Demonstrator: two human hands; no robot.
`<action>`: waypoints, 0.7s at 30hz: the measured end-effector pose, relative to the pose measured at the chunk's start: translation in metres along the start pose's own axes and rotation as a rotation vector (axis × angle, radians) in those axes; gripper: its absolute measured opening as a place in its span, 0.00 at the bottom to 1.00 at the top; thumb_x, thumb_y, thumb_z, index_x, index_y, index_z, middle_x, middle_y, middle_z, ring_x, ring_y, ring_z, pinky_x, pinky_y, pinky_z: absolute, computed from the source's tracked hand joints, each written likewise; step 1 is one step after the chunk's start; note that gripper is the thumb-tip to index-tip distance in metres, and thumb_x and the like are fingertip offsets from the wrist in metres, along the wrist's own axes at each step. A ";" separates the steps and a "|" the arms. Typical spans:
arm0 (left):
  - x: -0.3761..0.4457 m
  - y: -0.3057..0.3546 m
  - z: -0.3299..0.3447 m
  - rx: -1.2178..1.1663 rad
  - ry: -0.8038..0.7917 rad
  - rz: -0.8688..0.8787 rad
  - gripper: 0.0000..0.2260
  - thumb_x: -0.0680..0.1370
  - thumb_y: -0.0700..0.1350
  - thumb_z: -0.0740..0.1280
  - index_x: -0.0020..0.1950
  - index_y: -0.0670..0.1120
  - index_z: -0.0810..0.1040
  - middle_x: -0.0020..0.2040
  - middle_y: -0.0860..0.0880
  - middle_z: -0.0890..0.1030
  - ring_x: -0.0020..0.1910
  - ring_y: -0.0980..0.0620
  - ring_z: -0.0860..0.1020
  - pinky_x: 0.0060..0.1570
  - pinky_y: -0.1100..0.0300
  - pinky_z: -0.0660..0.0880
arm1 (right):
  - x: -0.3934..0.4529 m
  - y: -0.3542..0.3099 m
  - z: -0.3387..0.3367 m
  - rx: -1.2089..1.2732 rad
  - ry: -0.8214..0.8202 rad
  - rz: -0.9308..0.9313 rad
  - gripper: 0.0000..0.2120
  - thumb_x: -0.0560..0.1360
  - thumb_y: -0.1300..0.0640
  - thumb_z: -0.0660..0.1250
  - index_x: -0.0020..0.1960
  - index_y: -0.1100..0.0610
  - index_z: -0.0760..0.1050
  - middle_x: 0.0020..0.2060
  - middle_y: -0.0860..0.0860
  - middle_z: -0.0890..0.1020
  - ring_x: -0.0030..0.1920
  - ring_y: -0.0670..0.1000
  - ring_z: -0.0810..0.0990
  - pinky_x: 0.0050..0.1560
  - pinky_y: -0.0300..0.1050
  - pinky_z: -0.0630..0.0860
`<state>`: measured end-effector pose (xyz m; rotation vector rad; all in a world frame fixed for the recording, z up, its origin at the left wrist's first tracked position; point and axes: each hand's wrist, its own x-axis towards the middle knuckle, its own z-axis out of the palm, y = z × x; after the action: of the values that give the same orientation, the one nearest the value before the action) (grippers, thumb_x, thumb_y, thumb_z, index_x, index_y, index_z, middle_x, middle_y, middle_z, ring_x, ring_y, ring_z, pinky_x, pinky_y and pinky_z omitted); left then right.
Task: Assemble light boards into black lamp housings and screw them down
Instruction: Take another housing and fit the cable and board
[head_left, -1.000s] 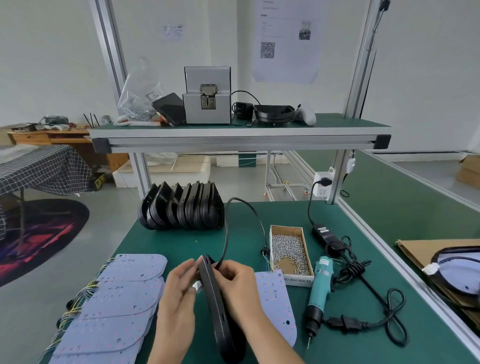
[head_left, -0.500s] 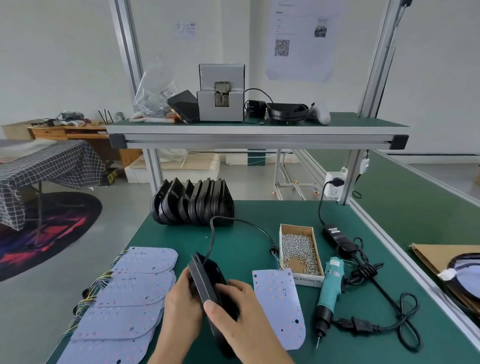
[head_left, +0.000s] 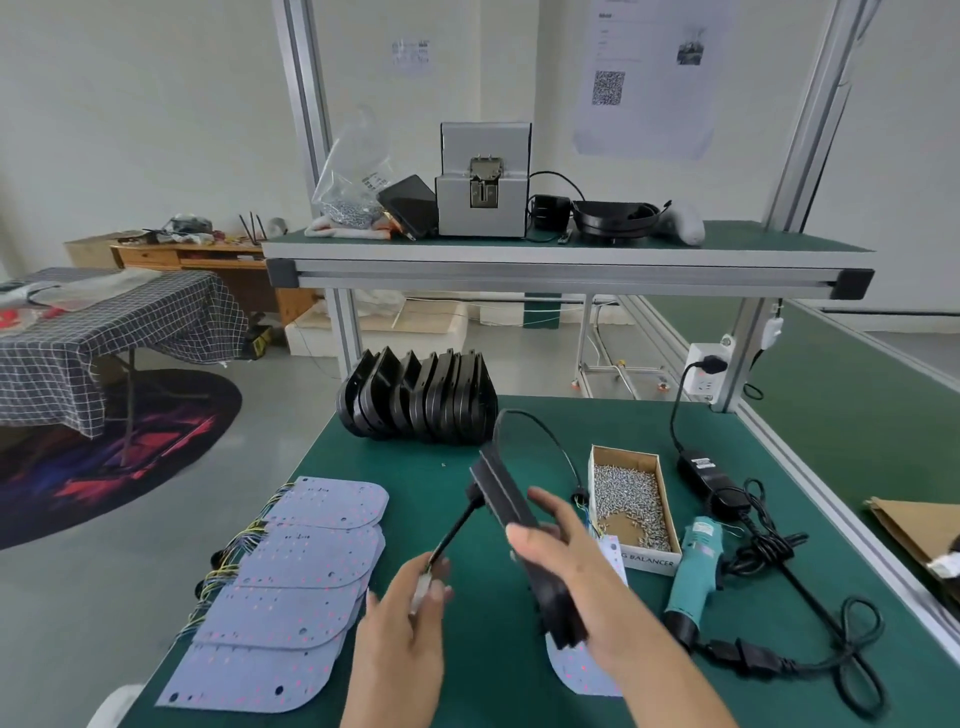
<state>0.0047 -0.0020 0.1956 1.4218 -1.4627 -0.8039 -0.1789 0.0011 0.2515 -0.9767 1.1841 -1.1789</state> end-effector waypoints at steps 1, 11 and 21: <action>-0.008 0.000 0.001 -0.076 0.012 -0.055 0.12 0.84 0.38 0.64 0.58 0.53 0.81 0.47 0.64 0.86 0.45 0.54 0.87 0.69 0.46 0.72 | 0.005 -0.010 -0.004 0.014 0.008 0.017 0.42 0.55 0.37 0.82 0.66 0.45 0.76 0.51 0.52 0.83 0.43 0.47 0.85 0.41 0.41 0.78; -0.063 0.009 -0.015 0.156 0.060 0.049 0.10 0.68 0.48 0.68 0.35 0.44 0.84 0.40 0.38 0.87 0.28 0.51 0.80 0.31 0.65 0.71 | 0.068 -0.080 -0.053 0.111 0.240 0.100 0.28 0.68 0.35 0.77 0.55 0.56 0.84 0.48 0.57 0.83 0.45 0.58 0.80 0.51 0.53 0.78; 0.049 0.110 0.002 -0.189 -0.045 0.128 0.24 0.83 0.63 0.55 0.76 0.56 0.70 0.70 0.66 0.73 0.72 0.63 0.69 0.71 0.61 0.65 | 0.038 -0.065 -0.016 -0.378 0.193 -0.113 0.40 0.56 0.25 0.74 0.62 0.44 0.77 0.54 0.40 0.84 0.52 0.40 0.84 0.56 0.44 0.78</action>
<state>-0.0355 -0.0371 0.3032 1.1646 -1.4549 -0.8730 -0.2044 -0.0457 0.3065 -1.2448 1.5611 -1.1814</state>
